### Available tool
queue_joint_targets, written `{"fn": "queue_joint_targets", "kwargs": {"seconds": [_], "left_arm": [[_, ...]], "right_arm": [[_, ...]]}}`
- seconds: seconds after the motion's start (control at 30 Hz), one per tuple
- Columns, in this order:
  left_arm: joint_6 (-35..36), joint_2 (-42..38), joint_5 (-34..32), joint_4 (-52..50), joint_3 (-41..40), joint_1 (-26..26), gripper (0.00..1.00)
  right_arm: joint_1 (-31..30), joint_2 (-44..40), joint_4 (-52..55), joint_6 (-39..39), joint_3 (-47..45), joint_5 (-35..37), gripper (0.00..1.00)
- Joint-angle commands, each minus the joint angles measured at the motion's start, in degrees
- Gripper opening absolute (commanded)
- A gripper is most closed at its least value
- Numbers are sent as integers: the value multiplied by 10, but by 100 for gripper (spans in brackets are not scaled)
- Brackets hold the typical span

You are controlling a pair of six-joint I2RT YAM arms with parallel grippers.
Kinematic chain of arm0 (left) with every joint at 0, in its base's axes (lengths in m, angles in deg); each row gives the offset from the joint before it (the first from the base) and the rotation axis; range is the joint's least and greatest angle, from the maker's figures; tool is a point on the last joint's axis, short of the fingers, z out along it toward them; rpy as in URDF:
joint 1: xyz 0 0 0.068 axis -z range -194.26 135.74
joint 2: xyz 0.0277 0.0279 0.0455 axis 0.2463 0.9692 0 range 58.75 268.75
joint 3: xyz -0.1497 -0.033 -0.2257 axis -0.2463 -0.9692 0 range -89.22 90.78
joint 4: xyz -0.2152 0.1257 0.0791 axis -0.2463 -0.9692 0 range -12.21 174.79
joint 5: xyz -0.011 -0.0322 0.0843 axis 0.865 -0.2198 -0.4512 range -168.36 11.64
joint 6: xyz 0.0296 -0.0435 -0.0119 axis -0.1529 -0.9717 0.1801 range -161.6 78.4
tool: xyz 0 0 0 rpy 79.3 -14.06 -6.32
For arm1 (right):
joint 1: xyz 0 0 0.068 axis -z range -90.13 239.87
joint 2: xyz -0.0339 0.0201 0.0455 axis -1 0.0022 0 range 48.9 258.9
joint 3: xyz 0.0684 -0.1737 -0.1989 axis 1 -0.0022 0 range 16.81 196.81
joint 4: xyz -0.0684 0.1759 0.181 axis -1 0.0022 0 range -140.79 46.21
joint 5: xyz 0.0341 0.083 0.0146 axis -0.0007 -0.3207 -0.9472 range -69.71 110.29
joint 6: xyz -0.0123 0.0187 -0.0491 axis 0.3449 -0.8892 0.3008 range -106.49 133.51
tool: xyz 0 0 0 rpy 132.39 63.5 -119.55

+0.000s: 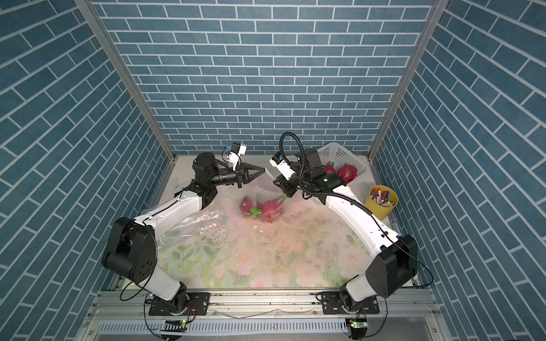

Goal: Open the zip-top bag and take out the dragon fruit
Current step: Unzip the zipper on the zipper food storage bag.

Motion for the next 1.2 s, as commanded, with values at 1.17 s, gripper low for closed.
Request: {"fn": "queue_joint_targets", "kwargs": {"seconds": [1.17], "left_arm": [[-3,-25,-97,4,36,-61,0]], "right_arm": [[-1,-124,114,-109,-212,137,7]]}}
